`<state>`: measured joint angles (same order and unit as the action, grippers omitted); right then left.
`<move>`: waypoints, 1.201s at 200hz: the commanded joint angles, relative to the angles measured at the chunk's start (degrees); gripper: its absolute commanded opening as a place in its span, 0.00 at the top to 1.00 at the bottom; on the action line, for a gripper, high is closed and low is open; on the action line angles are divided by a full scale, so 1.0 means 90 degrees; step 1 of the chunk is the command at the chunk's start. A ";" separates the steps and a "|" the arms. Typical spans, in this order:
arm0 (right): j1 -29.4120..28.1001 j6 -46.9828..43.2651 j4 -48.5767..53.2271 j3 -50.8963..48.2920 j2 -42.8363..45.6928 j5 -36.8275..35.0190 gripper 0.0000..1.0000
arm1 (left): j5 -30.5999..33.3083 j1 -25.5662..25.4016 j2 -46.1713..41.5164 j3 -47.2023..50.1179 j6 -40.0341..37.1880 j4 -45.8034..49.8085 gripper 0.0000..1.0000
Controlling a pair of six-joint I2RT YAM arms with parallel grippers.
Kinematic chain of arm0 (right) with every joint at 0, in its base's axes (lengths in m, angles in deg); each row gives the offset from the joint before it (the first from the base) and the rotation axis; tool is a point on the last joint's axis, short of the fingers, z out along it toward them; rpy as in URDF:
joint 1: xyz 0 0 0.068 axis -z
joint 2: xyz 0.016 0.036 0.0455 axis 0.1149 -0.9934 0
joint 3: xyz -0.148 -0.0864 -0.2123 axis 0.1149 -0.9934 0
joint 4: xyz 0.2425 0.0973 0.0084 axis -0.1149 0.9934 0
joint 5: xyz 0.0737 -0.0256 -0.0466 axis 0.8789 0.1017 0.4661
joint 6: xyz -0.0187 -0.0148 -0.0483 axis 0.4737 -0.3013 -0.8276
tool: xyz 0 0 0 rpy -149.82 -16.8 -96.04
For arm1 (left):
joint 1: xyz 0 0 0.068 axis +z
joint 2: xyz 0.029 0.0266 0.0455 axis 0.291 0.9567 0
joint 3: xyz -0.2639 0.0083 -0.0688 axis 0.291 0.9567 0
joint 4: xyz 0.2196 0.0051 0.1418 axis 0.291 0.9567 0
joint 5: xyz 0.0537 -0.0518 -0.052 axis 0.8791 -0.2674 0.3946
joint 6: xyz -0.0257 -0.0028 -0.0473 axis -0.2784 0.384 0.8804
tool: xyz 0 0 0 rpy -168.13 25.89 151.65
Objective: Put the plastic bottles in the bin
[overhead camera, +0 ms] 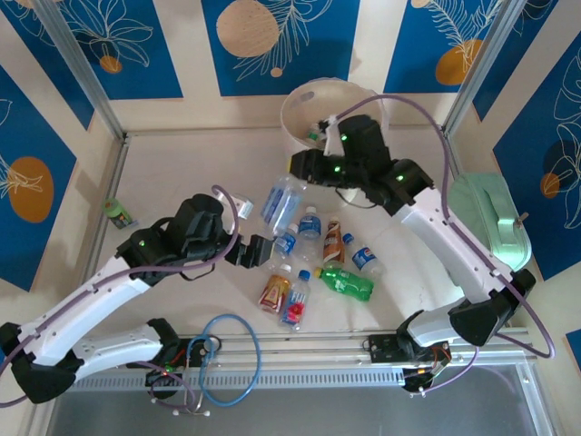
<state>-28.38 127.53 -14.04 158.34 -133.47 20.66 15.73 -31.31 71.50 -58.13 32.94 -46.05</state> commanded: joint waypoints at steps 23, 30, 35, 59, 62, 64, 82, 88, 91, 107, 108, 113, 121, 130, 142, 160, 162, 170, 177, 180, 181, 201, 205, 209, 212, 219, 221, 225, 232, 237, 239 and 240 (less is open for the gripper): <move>0.0945 -0.0214 -0.0678 0.0763 0.0082 -0.0138 0.79 | 0.0730 -0.0009 -0.0114 0.0239 0.0398 0.0052 0.00; 0.1089 -0.0193 -0.0870 0.0718 0.0088 -0.0218 0.80 | 0.0762 -0.0003 -0.0113 0.0292 0.0429 0.0018 0.00; 0.1191 -0.0153 -0.1007 0.0676 0.0090 -0.0259 0.80 | 0.0782 0.0006 -0.0114 0.0324 0.0455 -0.0001 0.00; 0.1765 0.0128 -0.1586 0.0637 -0.0046 -0.0396 0.79 | 0.0833 -0.0001 -0.0039 0.0411 0.0549 -0.0063 0.00; 0.1826 0.0147 -0.1630 0.0666 -0.0075 -0.0415 0.79 | 0.0833 0.0005 -0.0029 0.0418 0.0556 -0.0060 0.00; 0.1865 0.0167 -0.1661 0.0686 -0.0103 -0.0429 0.79 | 0.0833 0.0002 -0.0020 0.0420 0.0558 -0.0060 0.00; 0.2196 0.0345 -0.1847 0.0930 -0.0441 -0.0470 0.79 | 0.0823 0.0004 0.0039 0.0455 0.0587 -0.0069 0.00; 0.2296 0.0410 -0.1925 0.1001 -0.0571 -0.0454 0.80 | 0.0833 -0.0002 0.0042 0.0468 0.0603 -0.0070 0.00; 0.2349 0.0445 -0.1957 0.1049 -0.0628 -0.0449 0.79 | 0.0833 0.0006 0.0042 0.0476 0.0612 -0.0071 0.00; 0.2595 0.0639 -0.2062 0.1317 -0.1026 -0.0371 0.79 | 0.0852 0.0007 0.0047 0.0568 0.0672 -0.0124 0.00; 0.2611 0.0647 -0.2063 0.1334 -0.1052 -0.0358 0.79 | 0.0853 0.0007 0.0049 0.0577 0.0674 -0.0131 0.00; 0.2673 0.0721 -0.2073 0.1416 -0.1181 -0.0339 0.80 | 0.0853 0.0012 0.0051 0.0614 0.0690 -0.0154 0.00; 0.2762 0.0811 -0.2101 0.1536 -0.1382 -0.0301 0.79 | 0.0853 0.0009 0.0061 0.0684 0.0731 -0.0192 0.00; 0.2851 0.0901 -0.2123 0.1675 -0.1597 -0.0277 0.80 | 0.0835 0.0014 0.0089 0.0753 0.0762 -0.0239 0.00; 0.2933 0.1049 -0.2169 0.1769 -0.1833 -0.0312 0.79 | 0.0771 0.0026 0.0128 0.0843 0.0810 -0.0312 0.00; 0.3029 0.1248 -0.2645 0.1652 -0.2057 -0.0334 0.73 | 0.0707 0.0025 0.0173 0.0964 0.0893 -0.0409 0.00; 0.3042 0.1274 -0.2671 0.1665 -0.2097 -0.0348 0.73 | 0.0689 0.0021 0.0177 0.0971 0.0904 -0.0418 0.00; 0.3072 0.1348 -0.2676 0.1798 -0.2273 -0.0343 0.71 | 0.0670 0.0021 0.0193 0.1004 0.0927 -0.0440 0.00; 0.3103 0.1394 -0.2607 0.1991 -0.2456 -0.0270 0.69 | 0.0659 0.0026 0.0205 0.1025 0.0939 -0.0441 0.00; 0.3111 0.1419 -0.2560 0.2093 -0.2537 -0.0225 0.67 | 0.0658 0.0020 0.0212 0.1033 0.0943 -0.0435 0.00; 0.3113 0.1423 -0.2542 0.2122 -0.2570 -0.0212 0.67 | 0.0658 0.0023 0.0215 0.1034 0.0946 -0.0433 0.00; 0.3120 0.1360 -0.2111 0.2754 -0.3027 -0.0048 0.56 | 0.0667 0.0027 0.0237 0.1065 0.0931 -0.0384 0.00; 0.3117 0.1342 -0.2062 0.2841 -0.3080 -0.0036 0.55 | 0.0674 0.0024 0.0232 0.1079 0.0926 -0.0377 0.00; 0.3109 0.1324 -0.1998 0.2905 -0.3126 -0.0026 0.53 | 0.0686 0.0025 0.0228 0.1089 0.0930 -0.0366 0.00; 0.3097 0.1315 -0.1969 0.2944 -0.3150 -0.0019 0.52 | 0.0694 0.0026 0.0227 0.1094 0.0930 -0.0363 0.00; 0.3101 0.1299 -0.1907 0.2998 -0.3177 -0.0027 0.51 | 0.0706 0.0032 0.0221 0.1112 0.0929 -0.0353 0.00; 0.3100 0.1294 -0.1896 0.3007 -0.3183 -0.0017 0.50 | 0.0711 0.0030 0.0223 0.1113 0.0930 -0.0353 0.00; 0.3092 0.1288 -0.1889 0.3015 -0.3178 -0.0017 0.50 | 0.0716 0.0035 0.0222 0.1123 0.0930 -0.0351 0.00; 0.3101 0.1289 -0.1880 0.3018 -0.3170 -0.0004 0.48 | 0.0716 0.0031 0.0232 0.1138 0.0924 -0.0346 0.00; 0.3105 0.1276 -0.1866 0.3020 -0.3160 0.0004 0.47 | 0.0716 0.0043 0.0245 0.1124 0.0930 -0.0327 0.00; 0.3105 0.1279 -0.1861 0.3025 -0.3144 -0.0002 0.47 | 0.0716 0.0045 0.0254 0.1124 0.0925 -0.0324 0.00; 0.3101 0.1275 -0.1860 0.3027 -0.3142 -0.0003 0.47 | 0.0716 0.0046 0.0260 0.1119 0.0927 -0.0319 0.00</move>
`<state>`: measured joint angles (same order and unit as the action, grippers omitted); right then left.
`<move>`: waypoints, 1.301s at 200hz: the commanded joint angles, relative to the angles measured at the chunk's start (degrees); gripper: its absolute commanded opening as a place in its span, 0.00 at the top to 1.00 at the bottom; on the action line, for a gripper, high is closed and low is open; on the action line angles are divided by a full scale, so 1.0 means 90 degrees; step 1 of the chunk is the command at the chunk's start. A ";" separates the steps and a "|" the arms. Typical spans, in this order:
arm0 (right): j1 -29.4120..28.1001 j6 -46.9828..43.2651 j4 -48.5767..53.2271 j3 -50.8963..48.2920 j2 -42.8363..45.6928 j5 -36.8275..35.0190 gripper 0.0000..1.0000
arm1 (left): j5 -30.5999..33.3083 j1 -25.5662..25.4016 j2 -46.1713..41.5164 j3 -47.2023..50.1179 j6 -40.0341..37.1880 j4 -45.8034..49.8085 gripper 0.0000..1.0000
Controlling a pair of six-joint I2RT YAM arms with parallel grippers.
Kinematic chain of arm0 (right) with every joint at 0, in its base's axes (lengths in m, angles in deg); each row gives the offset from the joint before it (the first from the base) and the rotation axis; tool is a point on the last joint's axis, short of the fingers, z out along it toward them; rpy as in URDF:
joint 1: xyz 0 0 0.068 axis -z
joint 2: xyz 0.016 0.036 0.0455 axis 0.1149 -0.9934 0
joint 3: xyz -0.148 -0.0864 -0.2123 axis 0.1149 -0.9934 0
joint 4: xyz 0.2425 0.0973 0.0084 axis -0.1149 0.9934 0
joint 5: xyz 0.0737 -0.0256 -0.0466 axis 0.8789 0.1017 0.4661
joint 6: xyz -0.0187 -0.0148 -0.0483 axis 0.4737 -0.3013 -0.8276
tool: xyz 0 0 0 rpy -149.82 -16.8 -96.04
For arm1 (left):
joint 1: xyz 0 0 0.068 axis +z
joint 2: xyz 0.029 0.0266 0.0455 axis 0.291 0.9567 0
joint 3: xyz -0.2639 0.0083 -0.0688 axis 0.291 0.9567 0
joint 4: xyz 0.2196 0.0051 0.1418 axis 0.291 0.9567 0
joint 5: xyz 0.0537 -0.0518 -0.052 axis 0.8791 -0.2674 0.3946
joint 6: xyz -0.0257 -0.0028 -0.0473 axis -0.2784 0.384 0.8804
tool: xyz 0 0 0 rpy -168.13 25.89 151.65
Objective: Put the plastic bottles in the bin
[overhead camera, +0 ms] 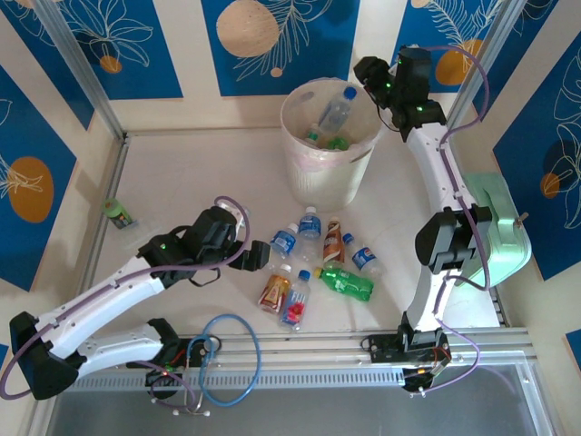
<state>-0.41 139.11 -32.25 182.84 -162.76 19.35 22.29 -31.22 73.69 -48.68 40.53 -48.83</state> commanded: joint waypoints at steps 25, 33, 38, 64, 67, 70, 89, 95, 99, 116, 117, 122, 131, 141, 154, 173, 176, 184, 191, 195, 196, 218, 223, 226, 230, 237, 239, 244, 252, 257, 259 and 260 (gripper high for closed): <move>-0.0012 -0.0080 0.0269 0.0280 0.0272 0.0188 0.46 | 0.0017 0.0053 0.0126 -0.0018 0.0092 0.0072 0.00; -0.0022 -0.0112 0.0280 0.0245 0.0359 0.0236 0.46 | 0.0026 0.0055 0.0140 -0.0041 0.0094 0.0088 0.00; -0.0036 -0.0151 0.0289 0.0223 0.0420 0.0256 0.46 | 0.0027 0.0053 0.0141 -0.0043 0.0106 0.0087 0.00; -0.0133 -0.0362 0.0407 -0.0064 0.0934 0.0400 0.46 | 0.0034 0.0065 0.0111 -0.0057 0.0133 0.0128 0.01; -0.0142 -0.0393 0.0402 -0.0129 0.1016 0.0413 0.46 | 0.0036 0.0058 0.0103 -0.0062 0.0136 0.0131 0.01; -0.0168 -0.0418 0.0398 -0.0201 0.1108 0.0427 0.46 | 0.0036 0.0057 0.0102 -0.0062 0.0133 0.0140 0.01; -0.0337 -0.0620 0.0368 -0.0728 0.1696 0.0537 0.46 | 0.0092 0.0064 0.0068 -0.0036 0.0161 0.0182 0.02; -0.0406 -0.0673 0.0377 -0.0904 0.1885 0.0554 0.46 | 0.0109 0.0071 0.0053 -0.0016 0.0170 0.0189 0.02; -0.0452 -0.0710 0.0391 -0.1011 0.2007 0.0586 0.45 | 0.0123 0.0070 0.0044 -0.0005 0.0183 0.0195 0.03; -0.0707 -0.0925 0.0456 -0.1550 0.2563 0.0628 0.46 | 0.0190 0.0075 0.0028 0.0016 0.0204 0.0247 0.05; -0.0721 -0.0940 0.0456 -0.1588 0.2599 0.0629 0.46 | 0.0206 0.0075 0.0026 0.0016 0.0204 0.0258 0.05; -0.0814 -0.0997 0.0451 -0.1765 0.2772 0.0614 0.45 | 0.0228 0.0074 0.0031 0.0016 0.0204 0.0270 0.05; -0.0994 -0.1117 0.0475 -0.2032 0.3055 0.0610 0.45 | 0.0294 0.0067 0.0041 0.0016 0.0204 0.0320 0.06; -0.1202 -0.1260 0.0613 -0.2237 0.3328 0.0587 0.45 | 0.0347 0.0081 0.0086 -0.0006 0.0204 0.0365 0.06; -0.1547 -0.1520 0.0908 -0.2396 0.3650 0.0466 0.45 | 0.0437 0.0091 0.0199 -0.0077 0.0185 0.0470 0.08; -0.2076 -0.1786 0.1297 -0.2707 0.4122 0.0157 0.45 | 0.0582 0.0104 0.0411 -0.0226 0.0135 0.0652 0.10; -0.2148 -0.1807 0.1334 -0.2777 0.4200 0.0129 0.45 | 0.0585 0.0100 0.0438 -0.0257 0.0124 0.0666 0.10; -0.2320 -0.1838 0.1450 -0.2941 0.4382 0.0054 0.45 | 0.0527 0.0114 0.0503 -0.0312 0.0093 0.0682 0.10; -0.2460 -0.1839 0.1553 -0.3082 0.4557 -0.0033 0.45 | 0.0458 0.0123 0.0544 -0.0358 0.0056 0.0681 0.10; -0.2542 -0.1843 0.1607 -0.3158 0.4651 -0.0088 0.45 | 0.0431 0.0130 0.0566 -0.0387 0.0044 0.0680 0.10; -0.2556 -0.1843 0.1622 -0.3179 0.4673 -0.0100 0.45 | 0.0429 0.0132 0.0573 -0.0396 0.0041 0.0679 0.10; -0.2855 -0.1735 0.1883 -0.3561 0.5101 -0.0332 0.44 | 0.0407 0.0143 0.0673 -0.0528 -0.0090 0.0732 0.10; -0.2894 -0.1699 0.1906 -0.3651 0.5180 -0.0353 0.44 | 0.0409 0.0146 0.0706 -0.0561 -0.0107 0.0753 0.09; -0.2914 -0.1673 0.1917 -0.3708 0.5225 -0.0364 0.44 | 0.0408 0.0144 0.0723 -0.0581 -0.0121 0.0772 0.10; -0.2938 -0.1633 0.1929 -0.3768 0.5276 -0.0385 0.44 | 0.0398 0.0158 0.0751 -0.0610 -0.0141 0.0790 0.10; -0.2970 -0.1570 0.1949 -0.3875 0.5350 -0.0427 0.44 | 0.0358 0.0159 0.0791 -0.0637 -0.0173 0.0822 0.10; -0.2979 -0.1550 0.1950 -0.3900 0.5369 -0.0430 0.44 | 0.0344 0.0162 0.0799 -0.0638 -0.0183 0.0824 0.10; -0.2998 -0.1520 0.1960 -0.3967 0.5404 -0.0443 0.44 | 0.0290 0.0169 0.0810 -0.0634 -0.0209 0.0815 0.10; -0.3050 -0.1483 0.1970 -0.4064 0.5460 -0.0486 0.44 | 0.0212 0.0164 0.0842 -0.0620 -0.0239 0.0805 0.10; -0.3093 -0.1465 0.1979 -0.4115 0.5498 -0.0532 0.44 | 0.0161 0.0176 0.0865 -0.0609 -0.0262 0.0805 0.10; -0.3109 -0.1463 0.1980 -0.4141 0.5514 -0.0556 0.44 | 0.0146 0.0179 0.0878 -0.0604 -0.0271 0.0805 0.10; -0.3119 -0.1463 0.1980 -0.4153 0.5519 -0.0568 0.44 | 0.0135 0.0181 0.0881 -0.0597 -0.0278 0.0805 0.10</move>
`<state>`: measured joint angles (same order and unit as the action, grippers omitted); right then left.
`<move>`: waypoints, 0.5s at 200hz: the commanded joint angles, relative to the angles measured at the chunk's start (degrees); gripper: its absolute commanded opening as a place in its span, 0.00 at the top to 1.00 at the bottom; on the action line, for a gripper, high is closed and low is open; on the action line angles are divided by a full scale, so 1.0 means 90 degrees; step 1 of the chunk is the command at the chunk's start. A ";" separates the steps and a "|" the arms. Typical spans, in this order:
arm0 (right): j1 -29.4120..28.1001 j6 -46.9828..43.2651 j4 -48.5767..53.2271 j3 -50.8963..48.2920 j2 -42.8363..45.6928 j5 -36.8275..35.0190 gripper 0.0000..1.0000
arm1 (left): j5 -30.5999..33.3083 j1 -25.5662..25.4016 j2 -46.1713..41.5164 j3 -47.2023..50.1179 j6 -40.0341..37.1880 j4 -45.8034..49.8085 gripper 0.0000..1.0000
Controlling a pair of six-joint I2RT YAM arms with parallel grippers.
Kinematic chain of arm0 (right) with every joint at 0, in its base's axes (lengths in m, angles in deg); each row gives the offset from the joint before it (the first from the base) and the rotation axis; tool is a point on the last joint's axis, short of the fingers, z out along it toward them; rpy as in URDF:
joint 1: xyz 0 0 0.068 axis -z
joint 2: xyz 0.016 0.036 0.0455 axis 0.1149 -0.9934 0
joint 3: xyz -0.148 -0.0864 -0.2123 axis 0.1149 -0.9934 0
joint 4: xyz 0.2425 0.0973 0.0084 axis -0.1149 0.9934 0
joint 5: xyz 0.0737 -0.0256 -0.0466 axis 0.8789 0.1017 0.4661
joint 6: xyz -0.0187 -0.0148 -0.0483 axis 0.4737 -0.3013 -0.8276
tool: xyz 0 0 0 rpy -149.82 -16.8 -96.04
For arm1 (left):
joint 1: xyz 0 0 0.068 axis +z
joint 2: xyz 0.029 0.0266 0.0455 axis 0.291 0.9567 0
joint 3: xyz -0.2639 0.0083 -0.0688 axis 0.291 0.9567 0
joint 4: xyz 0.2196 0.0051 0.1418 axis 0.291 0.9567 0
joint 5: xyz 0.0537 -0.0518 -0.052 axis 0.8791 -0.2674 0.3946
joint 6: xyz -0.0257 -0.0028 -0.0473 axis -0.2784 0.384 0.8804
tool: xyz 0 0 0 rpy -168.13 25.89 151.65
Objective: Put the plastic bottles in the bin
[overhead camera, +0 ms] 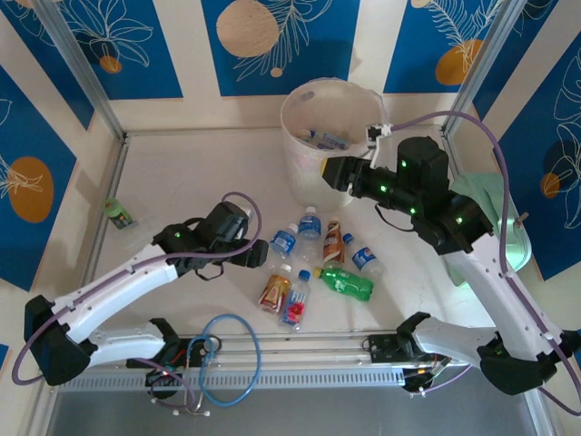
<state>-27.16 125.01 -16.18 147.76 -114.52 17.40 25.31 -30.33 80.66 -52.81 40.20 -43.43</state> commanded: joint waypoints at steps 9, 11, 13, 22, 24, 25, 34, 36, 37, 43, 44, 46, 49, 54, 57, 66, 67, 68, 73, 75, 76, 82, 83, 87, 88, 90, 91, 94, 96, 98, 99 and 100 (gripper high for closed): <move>-0.0233 0.0123 0.0204 -0.0351 0.0244 -0.0460 0.44 | -0.0290 0.0087 0.0176 -0.0127 -0.0283 0.0197 0.11; -0.0253 0.0131 0.0204 -0.0367 0.0256 -0.0476 0.44 | -0.0304 0.0084 0.0189 -0.0122 -0.0293 0.0196 0.11; -0.0270 0.0133 0.0204 -0.0397 0.0281 -0.0500 0.44 | -0.0334 0.0088 0.0214 -0.0116 -0.0303 0.0191 0.11; -0.0334 0.0157 0.0214 -0.0489 0.0361 -0.0591 0.44 | -0.0435 0.0085 0.0300 -0.0065 -0.0330 0.0152 0.11; -0.0339 0.0166 0.0221 -0.0518 0.0380 -0.0609 0.44 | -0.0455 0.0084 0.0327 -0.0056 -0.0334 0.0143 0.12; -0.0345 0.0174 0.0223 -0.0530 0.0390 -0.0619 0.44 | -0.0465 0.0088 0.0335 -0.0054 -0.0335 0.0135 0.12; -0.0368 0.0201 0.0242 -0.0623 0.0467 -0.0656 0.44 | -0.0525 0.0100 0.0450 -0.0016 -0.0341 0.0087 0.12; -0.0370 0.0202 0.0251 -0.0642 0.0480 -0.0664 0.44 | -0.0538 0.0095 0.0479 -0.0007 -0.0337 0.0080 0.12; -0.0370 0.0207 0.0257 -0.0655 0.0489 -0.0666 0.44 | -0.0550 0.0094 0.0494 0.0000 -0.0336 0.0070 0.12; -0.0369 0.0226 0.0281 -0.0699 0.0518 -0.0685 0.44 | -0.0610 0.0098 0.0590 0.0015 -0.0344 0.0020 0.12; -0.0370 0.0228 0.0286 -0.0708 0.0527 -0.0691 0.44 | -0.0621 0.0096 0.0608 0.0020 -0.0340 0.0010 0.13; -0.0370 0.0230 0.0296 -0.0727 0.0542 -0.0695 0.44 | -0.0636 0.0096 0.0641 0.0024 -0.0336 -0.0014 0.13; -0.0370 0.0238 0.0301 -0.0746 0.0562 -0.0696 0.44 | -0.0661 0.0095 0.0698 0.0025 -0.0336 -0.0042 0.13; -0.0369 0.0246 0.0311 -0.0784 0.0587 -0.0705 0.44 | -0.0700 0.0097 0.0775 0.0037 -0.0326 -0.0093 0.13; -0.0368 0.0250 0.0319 -0.0802 0.0599 -0.0706 0.43 | -0.0731 0.0100 0.0848 0.0036 -0.0324 -0.0125 0.13; -0.0367 0.0283 0.0340 -0.0856 0.0641 -0.0733 0.43 | -0.0885 0.0088 0.1045 0.0013 -0.0334 -0.0232 0.12; -0.0368 0.0287 0.0340 -0.0865 0.0647 -0.0734 0.43 | -0.0895 0.0091 0.1070 0.0010 -0.0340 -0.0248 0.12; -0.0369 0.0288 0.0341 -0.0869 0.0651 -0.0740 0.42 | -0.0924 0.0092 0.1092 0.0008 -0.0342 -0.0260 0.11; -0.0370 0.0299 0.0350 -0.0899 0.0668 -0.0754 0.42 | -0.1022 0.0093 0.1209 -0.0016 -0.0366 -0.0312 0.11; -0.0365 0.0304 0.0351 -0.0909 0.0672 -0.0762 0.41 | -0.1061 0.0093 0.1255 -0.0026 -0.0377 -0.0337 0.10; -0.0368 0.0307 0.0356 -0.0915 0.0678 -0.0763 0.41 | -0.1080 0.0098 0.1282 -0.0030 -0.0381 -0.0344 0.10; -0.0370 0.0319 0.0365 -0.0947 0.0699 -0.0778 0.40 | -0.1166 0.0093 0.1430 -0.0061 -0.0415 -0.0398 0.09; -0.0370 0.0319 0.0368 -0.0949 0.0701 -0.0781 0.40 | -0.1182 0.0093 0.1453 -0.0067 -0.0419 -0.0409 0.08; -0.0369 0.0328 0.0375 -0.0965 0.0717 -0.0798 0.39 | -0.1232 0.0093 0.1547 -0.0086 -0.0456 -0.0434 0.08; -0.0370 0.0333 0.0378 -0.0968 0.0720 -0.0801 0.39 | -0.1244 0.0093 0.1570 -0.0094 -0.0464 -0.0447 0.08; -0.0365 0.0337 0.0380 -0.0975 0.0722 -0.0808 0.39 | -0.1265 0.0096 0.1619 -0.0109 -0.0482 -0.0461 0.07; -0.0368 0.0338 0.0380 -0.0978 0.0727 -0.0811 0.39 | -0.1275 0.0089 0.1640 -0.0115 -0.0492 -0.0470 0.08; -0.0365 0.0347 0.0388 -0.0994 0.0744 -0.0822 0.38 | -0.1289 0.0093 0.1713 -0.0134 -0.0515 -0.0485 0.08; -0.0362 0.0348 0.0389 -0.0999 0.0747 -0.0830 0.38 | -0.1293 0.0093 0.1757 -0.0151 -0.0527 -0.0502 0.07; -0.0368 0.0355 0.0390 -0.1007 0.0758 -0.0833 0.38 | -0.1287 0.0093 0.1809 -0.0177 -0.0542 -0.0499 0.07; -0.0364 0.0357 0.0390 -0.1013 0.0764 -0.0838 0.38 | -0.1281 0.0088 0.1833 -0.0183 -0.0551 -0.0498 0.07; -0.0367 0.0357 0.0395 -0.1016 0.0768 -0.0840 0.37 | -0.1278 0.0091 0.1854 -0.0196 -0.0556 -0.0498 0.07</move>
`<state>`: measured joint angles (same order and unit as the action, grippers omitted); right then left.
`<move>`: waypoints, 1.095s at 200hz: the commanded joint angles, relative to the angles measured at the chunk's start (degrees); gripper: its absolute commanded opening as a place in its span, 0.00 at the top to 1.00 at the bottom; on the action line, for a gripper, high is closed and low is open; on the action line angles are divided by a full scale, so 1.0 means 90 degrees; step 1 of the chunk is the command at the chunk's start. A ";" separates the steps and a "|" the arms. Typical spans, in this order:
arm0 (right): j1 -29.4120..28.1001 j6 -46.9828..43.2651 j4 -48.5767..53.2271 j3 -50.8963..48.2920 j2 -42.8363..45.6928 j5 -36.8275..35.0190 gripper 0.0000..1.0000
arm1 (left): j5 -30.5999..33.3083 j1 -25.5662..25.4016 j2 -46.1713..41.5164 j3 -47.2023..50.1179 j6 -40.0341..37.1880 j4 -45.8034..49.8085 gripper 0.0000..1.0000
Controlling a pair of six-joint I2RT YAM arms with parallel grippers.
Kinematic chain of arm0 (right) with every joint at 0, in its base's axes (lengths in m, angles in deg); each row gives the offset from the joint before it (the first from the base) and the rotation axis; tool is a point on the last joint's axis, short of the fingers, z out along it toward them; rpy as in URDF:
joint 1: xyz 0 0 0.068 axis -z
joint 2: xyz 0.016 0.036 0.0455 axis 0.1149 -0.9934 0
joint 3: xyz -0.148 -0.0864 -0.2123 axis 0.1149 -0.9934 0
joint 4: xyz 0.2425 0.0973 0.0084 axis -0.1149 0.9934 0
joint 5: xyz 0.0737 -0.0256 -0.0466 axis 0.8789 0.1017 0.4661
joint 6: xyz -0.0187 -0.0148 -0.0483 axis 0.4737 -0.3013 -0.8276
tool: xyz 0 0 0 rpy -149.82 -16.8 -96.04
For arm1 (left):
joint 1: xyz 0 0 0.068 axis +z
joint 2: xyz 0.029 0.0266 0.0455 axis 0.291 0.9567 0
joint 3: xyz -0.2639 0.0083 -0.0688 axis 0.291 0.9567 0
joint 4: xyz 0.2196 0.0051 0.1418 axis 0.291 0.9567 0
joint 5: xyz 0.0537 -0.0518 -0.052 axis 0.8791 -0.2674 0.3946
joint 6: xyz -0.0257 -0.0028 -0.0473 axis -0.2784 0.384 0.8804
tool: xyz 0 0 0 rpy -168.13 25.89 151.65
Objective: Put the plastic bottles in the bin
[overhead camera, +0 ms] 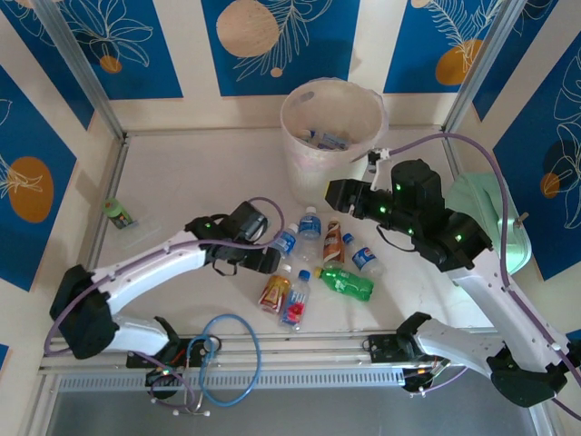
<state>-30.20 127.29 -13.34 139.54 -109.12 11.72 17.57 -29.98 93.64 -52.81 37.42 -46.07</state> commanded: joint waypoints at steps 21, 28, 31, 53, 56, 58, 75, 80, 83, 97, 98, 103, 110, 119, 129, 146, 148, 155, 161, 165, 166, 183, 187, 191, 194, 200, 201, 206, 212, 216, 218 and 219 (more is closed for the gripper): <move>-0.0023 0.0125 0.0118 -0.0155 0.0219 -0.0240 0.35 | -0.0293 0.0054 0.0916 -0.0474 -0.0422 -0.0190 0.08; -0.0023 0.0142 0.0133 -0.0177 0.0238 -0.0257 0.35 | -0.0247 0.0062 0.1082 -0.0569 -0.0475 -0.0178 0.08; -0.0017 0.0149 0.0133 -0.0175 0.0242 -0.0261 0.35 | -0.0229 0.0063 0.1136 -0.0608 -0.0497 -0.0175 0.08; 0.0035 0.0179 0.0152 -0.0197 0.0303 -0.0275 0.34 | -0.0106 0.0085 0.1594 -0.0833 -0.0663 -0.0254 0.11; 0.0049 0.0168 0.0161 -0.0181 0.0307 -0.0271 0.34 | -0.0090 0.0097 0.1654 -0.0861 -0.0679 -0.0270 0.11; 0.0061 0.0165 0.0162 -0.0176 0.0303 -0.0261 0.33 | -0.0078 0.0106 0.1683 -0.0872 -0.0681 -0.0284 0.12; 0.0148 0.0154 0.0198 -0.0108 0.0285 -0.0207 0.33 | -0.0058 0.0199 0.1957 -0.0986 -0.0673 -0.0374 0.16; 0.0175 0.0154 0.0211 -0.0084 0.0288 -0.0170 0.33 | -0.0080 0.0221 0.2021 -0.1011 -0.0663 -0.0392 0.17; 0.0196 0.0154 0.0219 -0.0073 0.0286 -0.0159 0.33 | -0.0091 0.0231 0.2060 -0.1026 -0.0657 -0.0403 0.18; 0.0250 0.0154 0.0264 -0.0022 0.0277 -0.0116 0.33 | -0.0067 0.0245 0.2230 -0.1044 -0.0650 -0.0412 0.19; 0.0250 0.0154 0.0267 -0.0020 0.0278 -0.0115 0.33 | -0.0070 0.0242 0.2240 -0.1046 -0.0651 -0.0410 0.19; 0.0251 0.0149 0.0279 -0.0009 0.0286 -0.0114 0.33 | -0.0063 0.0249 0.2281 -0.1029 -0.0659 -0.0409 0.19; 0.0269 0.0145 0.0298 0.0010 0.0293 -0.0114 0.33 | -0.0055 0.0250 0.2339 -0.1010 -0.0662 -0.0414 0.19; 0.0280 0.0149 0.0313 0.0008 0.0313 -0.0105 0.33 | -0.0035 0.0249 0.2381 -0.0962 -0.0670 -0.0415 0.19; 0.0307 0.0169 0.0318 0.0001 0.0327 -0.0095 0.32 | -0.0020 0.0251 0.2405 -0.0901 -0.0669 -0.0445 0.18; 0.0343 0.0219 0.0318 -0.0043 0.0334 -0.0078 0.31 | -0.0006 0.0262 0.2415 -0.0807 -0.0671 -0.0507 0.19; 0.0347 0.0222 0.0318 -0.0047 0.0336 -0.0076 0.30 | -0.0006 0.0270 0.2423 -0.0805 -0.0671 -0.0507 0.19; 0.0365 0.0249 0.0301 -0.0065 0.0337 -0.0060 0.29 | -0.0006 0.0280 0.2442 -0.0794 -0.0676 -0.0521 0.20; 0.0373 0.0260 0.0282 -0.0083 0.0337 -0.0037 0.28 | -0.0006 0.0288 0.2459 -0.0786 -0.0678 -0.0522 0.21; 0.0377 0.0271 0.0272 -0.0092 0.0329 -0.0019 0.28 | -0.0015 0.0298 0.2471 -0.0789 -0.0688 -0.0532 0.22; 0.0377 0.0271 0.0271 -0.0089 0.0328 -0.0013 0.28 | -0.0015 0.0303 0.2473 -0.0787 -0.0690 -0.0529 0.22; 0.0407 0.0289 0.0270 -0.0078 0.0299 0.0040 0.26 | -0.0049 0.0326 0.2513 -0.0796 -0.0701 -0.0526 0.26; 0.0415 0.0284 0.0270 -0.0069 0.0289 0.0042 0.26 | -0.0061 0.0331 0.2522 -0.0804 -0.0698 -0.0526 0.27; 0.0417 0.0281 0.0278 -0.0068 0.0283 0.0051 0.26 | -0.0064 0.0330 0.2523 -0.0796 -0.0699 -0.0536 0.28; 0.0425 0.0280 0.0279 -0.0059 0.0279 0.0052 0.26 | -0.0073 0.0334 0.2523 -0.0790 -0.0701 -0.0536 0.29; 0.0426 0.0290 0.0289 -0.0048 0.0274 0.0061 0.26 | -0.0082 0.0338 0.2509 -0.0790 -0.0700 -0.0542 0.30; 0.0426 0.0291 0.0289 -0.0048 0.0276 0.0061 0.26 | -0.0083 0.0338 0.2506 -0.0787 -0.0696 -0.0544 0.30; 0.0430 0.0291 0.0298 -0.0048 0.0279 0.0062 0.26 | -0.0093 0.0343 0.2490 -0.0769 -0.0699 -0.0561 0.32; 0.0441 0.0291 0.0299 -0.0053 0.0279 0.0067 0.26 | -0.0102 0.0351 0.2477 -0.0756 -0.0701 -0.0574 0.34; 0.0441 0.0300 0.0299 -0.0049 0.0279 0.0071 0.26 | -0.0103 0.0348 0.2458 -0.0751 -0.0698 -0.0582 0.35; 0.0445 0.0300 0.0299 -0.0048 0.0279 0.0072 0.26 | -0.0103 0.0355 0.2451 -0.0747 -0.0698 -0.0584 0.35; 0.0445 0.0301 0.0299 -0.0053 0.0279 0.0072 0.26 | -0.0103 0.0356 0.2448 -0.0742 -0.0699 -0.0585 0.36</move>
<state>-26.59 129.16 -10.85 138.36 -107.20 11.06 16.65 -27.51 115.70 -60.40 31.81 -51.05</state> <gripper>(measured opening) 0.739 0.673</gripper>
